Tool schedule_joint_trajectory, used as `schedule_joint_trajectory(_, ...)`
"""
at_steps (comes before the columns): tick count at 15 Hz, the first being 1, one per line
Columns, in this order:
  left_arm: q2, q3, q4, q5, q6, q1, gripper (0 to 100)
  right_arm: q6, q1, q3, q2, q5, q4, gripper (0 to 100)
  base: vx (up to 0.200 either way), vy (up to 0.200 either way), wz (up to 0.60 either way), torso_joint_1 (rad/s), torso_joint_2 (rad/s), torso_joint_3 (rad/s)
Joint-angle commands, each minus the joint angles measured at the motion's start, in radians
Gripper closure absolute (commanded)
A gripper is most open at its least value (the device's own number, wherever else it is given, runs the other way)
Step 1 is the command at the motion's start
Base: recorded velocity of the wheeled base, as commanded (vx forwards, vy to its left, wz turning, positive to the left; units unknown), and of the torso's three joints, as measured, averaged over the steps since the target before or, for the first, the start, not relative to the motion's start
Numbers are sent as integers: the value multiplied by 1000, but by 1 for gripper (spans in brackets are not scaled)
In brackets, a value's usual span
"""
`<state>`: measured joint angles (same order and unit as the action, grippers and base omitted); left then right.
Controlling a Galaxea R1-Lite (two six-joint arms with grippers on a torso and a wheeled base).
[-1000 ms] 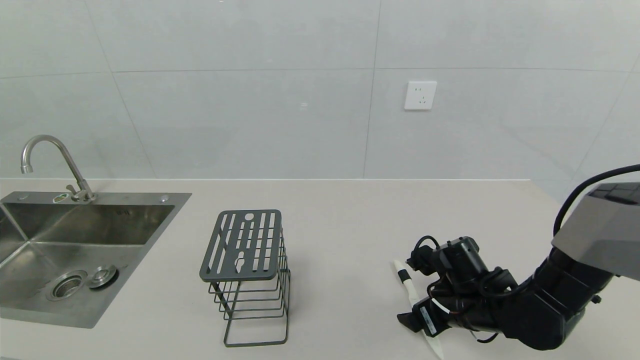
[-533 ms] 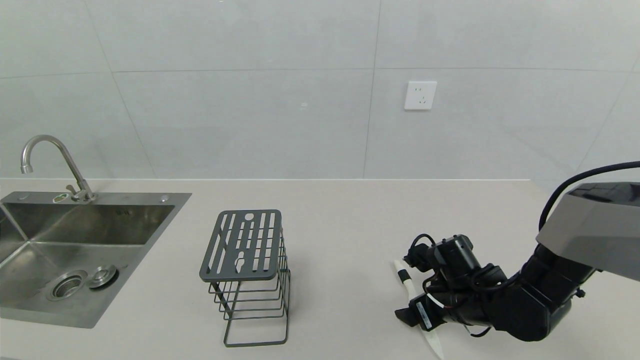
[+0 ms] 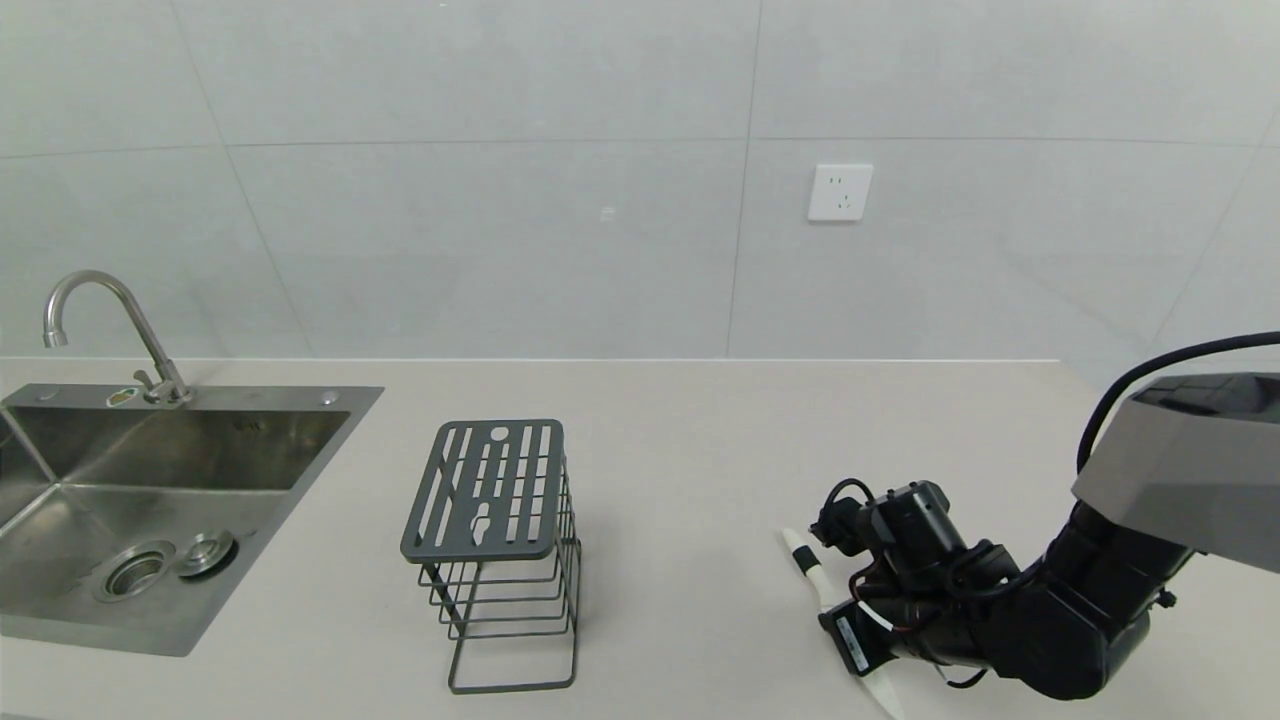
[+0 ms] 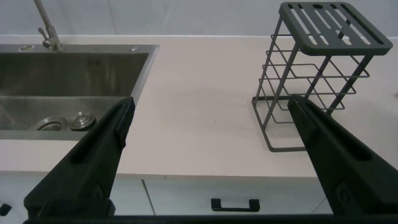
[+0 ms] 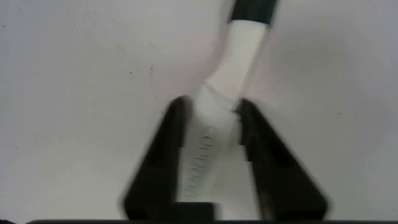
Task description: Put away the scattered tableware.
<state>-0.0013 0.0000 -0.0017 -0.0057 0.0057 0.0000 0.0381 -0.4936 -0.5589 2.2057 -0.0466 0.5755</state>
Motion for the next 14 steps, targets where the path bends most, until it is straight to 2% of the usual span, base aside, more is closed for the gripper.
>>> schedule_joint_trajectory(1,1,0,0,-2,0,0,0,-1,0,1,8,1,-11,100,0,0,0,0,0,0)
schedule_joint_trajectory(4,1,0,0,-2,3,0,0,-10,3,-33,-74,4,33,100,0,0,0,0,0,0)
schedule_joint_trajectory(7,1,0,0,-5,3,0,0,-81,3,-33,-182,16,93,100,0,0,0,0,0,0)
schedule_joint_trajectory(10,1,0,0,-5,3,0,0,-136,4,-30,-253,94,106,100,0,0,0,0,0,0)
schedule_joint_trajectory(12,1,0,0,-7,5,0,0,-152,3,-18,-265,160,221,100,0,0,0,0,0,0)
schedule_joint_trajectory(14,1,0,0,-7,3,0,0,-190,10,24,-255,274,388,100,0,0,0,0,0,0)
